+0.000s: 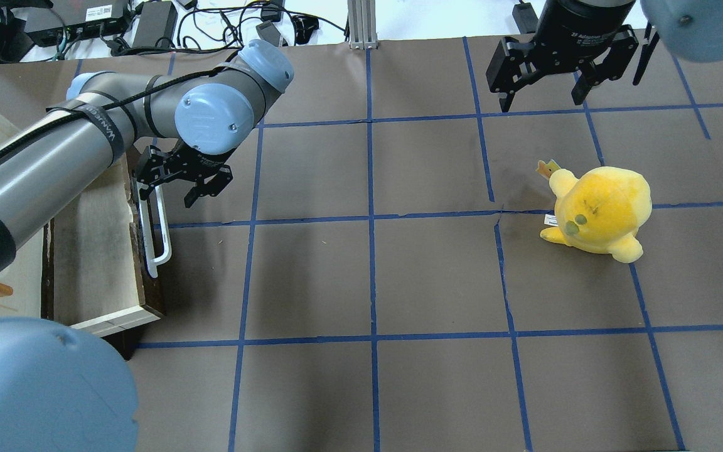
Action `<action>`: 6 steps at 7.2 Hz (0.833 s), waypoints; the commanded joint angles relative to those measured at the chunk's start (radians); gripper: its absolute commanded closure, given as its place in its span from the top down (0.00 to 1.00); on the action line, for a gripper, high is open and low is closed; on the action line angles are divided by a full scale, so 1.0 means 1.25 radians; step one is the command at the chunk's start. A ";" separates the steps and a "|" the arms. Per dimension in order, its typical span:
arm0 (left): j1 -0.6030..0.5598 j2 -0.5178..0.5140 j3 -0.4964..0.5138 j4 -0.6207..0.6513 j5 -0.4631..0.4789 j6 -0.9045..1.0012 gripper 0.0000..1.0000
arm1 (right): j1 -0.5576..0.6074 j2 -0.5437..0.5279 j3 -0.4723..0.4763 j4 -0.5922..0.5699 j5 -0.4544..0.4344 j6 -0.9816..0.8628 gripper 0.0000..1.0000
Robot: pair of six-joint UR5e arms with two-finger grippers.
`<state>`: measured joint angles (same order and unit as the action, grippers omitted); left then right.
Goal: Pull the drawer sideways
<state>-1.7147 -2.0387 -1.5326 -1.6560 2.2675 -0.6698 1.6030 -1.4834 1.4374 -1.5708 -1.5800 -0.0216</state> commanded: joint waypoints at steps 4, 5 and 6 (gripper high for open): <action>0.006 0.135 0.163 -0.020 -0.291 0.209 1.00 | 0.000 0.000 0.000 0.000 -0.001 0.000 1.00; 0.013 0.167 0.192 -0.026 -0.319 0.296 1.00 | 0.000 0.000 0.000 0.000 0.000 0.000 1.00; 0.033 0.199 0.195 -0.028 -0.330 0.329 1.00 | 0.000 0.000 0.000 0.000 -0.001 0.000 1.00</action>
<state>-1.6956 -1.8381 -1.3073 -1.6874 1.8858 -0.3323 1.6030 -1.4834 1.4373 -1.5708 -1.5807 -0.0216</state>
